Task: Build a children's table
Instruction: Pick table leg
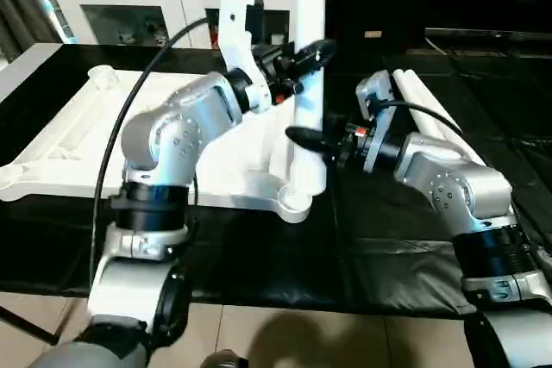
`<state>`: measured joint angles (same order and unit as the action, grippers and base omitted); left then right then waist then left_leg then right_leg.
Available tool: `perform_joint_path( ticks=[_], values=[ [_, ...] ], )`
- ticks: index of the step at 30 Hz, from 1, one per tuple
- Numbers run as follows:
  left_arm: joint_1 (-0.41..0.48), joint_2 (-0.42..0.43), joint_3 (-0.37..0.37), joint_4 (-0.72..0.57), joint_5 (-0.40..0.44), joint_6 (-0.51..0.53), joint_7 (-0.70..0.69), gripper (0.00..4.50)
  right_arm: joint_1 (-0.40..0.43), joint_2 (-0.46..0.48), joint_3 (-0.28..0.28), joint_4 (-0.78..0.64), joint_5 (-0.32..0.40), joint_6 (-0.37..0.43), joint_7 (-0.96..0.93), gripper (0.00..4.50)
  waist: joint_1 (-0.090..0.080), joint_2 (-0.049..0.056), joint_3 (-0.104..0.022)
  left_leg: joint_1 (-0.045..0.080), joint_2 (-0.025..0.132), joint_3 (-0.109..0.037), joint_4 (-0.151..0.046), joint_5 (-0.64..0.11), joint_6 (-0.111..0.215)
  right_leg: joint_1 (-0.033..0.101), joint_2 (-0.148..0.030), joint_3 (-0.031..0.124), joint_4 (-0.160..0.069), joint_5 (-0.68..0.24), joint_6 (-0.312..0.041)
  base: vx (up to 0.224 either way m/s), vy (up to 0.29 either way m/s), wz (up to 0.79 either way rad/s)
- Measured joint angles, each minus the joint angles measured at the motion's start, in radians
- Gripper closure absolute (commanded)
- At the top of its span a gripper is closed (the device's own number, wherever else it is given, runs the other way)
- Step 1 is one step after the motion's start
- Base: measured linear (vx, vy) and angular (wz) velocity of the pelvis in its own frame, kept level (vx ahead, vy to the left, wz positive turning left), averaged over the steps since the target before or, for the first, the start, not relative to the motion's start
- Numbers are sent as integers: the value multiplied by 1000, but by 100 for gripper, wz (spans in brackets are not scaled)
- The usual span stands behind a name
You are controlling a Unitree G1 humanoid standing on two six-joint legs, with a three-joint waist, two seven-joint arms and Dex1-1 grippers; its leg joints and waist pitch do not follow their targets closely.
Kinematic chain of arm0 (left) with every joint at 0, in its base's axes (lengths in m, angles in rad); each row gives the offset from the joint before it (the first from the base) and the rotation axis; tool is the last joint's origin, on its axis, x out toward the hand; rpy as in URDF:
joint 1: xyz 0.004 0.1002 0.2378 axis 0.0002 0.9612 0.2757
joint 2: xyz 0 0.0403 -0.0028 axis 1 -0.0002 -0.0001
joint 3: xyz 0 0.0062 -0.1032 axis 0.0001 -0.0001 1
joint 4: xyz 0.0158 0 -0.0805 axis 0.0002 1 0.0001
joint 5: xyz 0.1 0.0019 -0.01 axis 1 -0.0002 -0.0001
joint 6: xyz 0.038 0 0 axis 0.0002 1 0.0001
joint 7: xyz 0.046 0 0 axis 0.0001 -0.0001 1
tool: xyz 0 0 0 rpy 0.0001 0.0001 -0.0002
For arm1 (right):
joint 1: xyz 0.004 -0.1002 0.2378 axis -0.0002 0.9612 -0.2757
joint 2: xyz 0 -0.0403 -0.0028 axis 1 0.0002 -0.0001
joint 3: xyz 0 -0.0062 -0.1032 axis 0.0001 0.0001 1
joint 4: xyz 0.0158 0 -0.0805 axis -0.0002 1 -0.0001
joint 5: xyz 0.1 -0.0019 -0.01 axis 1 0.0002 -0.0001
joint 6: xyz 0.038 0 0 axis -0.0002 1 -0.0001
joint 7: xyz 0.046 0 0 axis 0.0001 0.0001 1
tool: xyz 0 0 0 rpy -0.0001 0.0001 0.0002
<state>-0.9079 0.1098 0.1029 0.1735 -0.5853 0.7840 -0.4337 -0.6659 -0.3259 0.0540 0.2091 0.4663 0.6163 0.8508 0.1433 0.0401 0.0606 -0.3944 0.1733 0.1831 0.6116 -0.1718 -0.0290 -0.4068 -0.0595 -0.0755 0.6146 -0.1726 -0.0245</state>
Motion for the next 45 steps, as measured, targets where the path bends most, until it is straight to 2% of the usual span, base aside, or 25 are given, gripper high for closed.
perform_joint_path(
  ticks=[3,14,35,37,40,43,45],
  values=[
    [-4,1,-2,10,2,0,-6,271,-13,-20,3,2,7,49,14,140,0,0,0,0,0,0,0,0,0,0,0,0,0,0,0,0,0,0],
    [-20,23,-14,26,3,5,-40,271,-14,-69,33,3,11,136,84,140,0,0,0,0,0,0,0,0,0,0,0,0,0,0,0,0,0,0],
    [-20,36,-80,-33,-10,45,-143,271,-17,-44,43,12,30,188,118,140,0,0,0,0,0,0,0,0,0,0,0,0,0,0,0,0,0,0],
    [-20,36,-80,-33,-10,45,-146,271,-17,-43,43,12,30,188,118,168,0,0,0,0,0,0,0,0,0,0,0,0,0,0,0,0,0,0],
    [-20,37,-80,-33,-9,45,-151,271,-17,-41,44,10,33,189,126,178,0,0,0,0,0,0,0,0,0,0,0,0,0,0,0,0,0,0],
    [-20,38,-80,-33,-9,45,-155,271,-17,-41,47,9,34,189,129,216,0,0,0,0,0,0,0,0,0,0,0,0,0,0,0,0,0,0],
    [-20,40,-81,-32,-8,45,-156,271,-17,-40,51,8,36,189,130,222,0,0,0,0,0,0,0,0,0,0,0,0,0,0,0,0,0,0]
  ],
)
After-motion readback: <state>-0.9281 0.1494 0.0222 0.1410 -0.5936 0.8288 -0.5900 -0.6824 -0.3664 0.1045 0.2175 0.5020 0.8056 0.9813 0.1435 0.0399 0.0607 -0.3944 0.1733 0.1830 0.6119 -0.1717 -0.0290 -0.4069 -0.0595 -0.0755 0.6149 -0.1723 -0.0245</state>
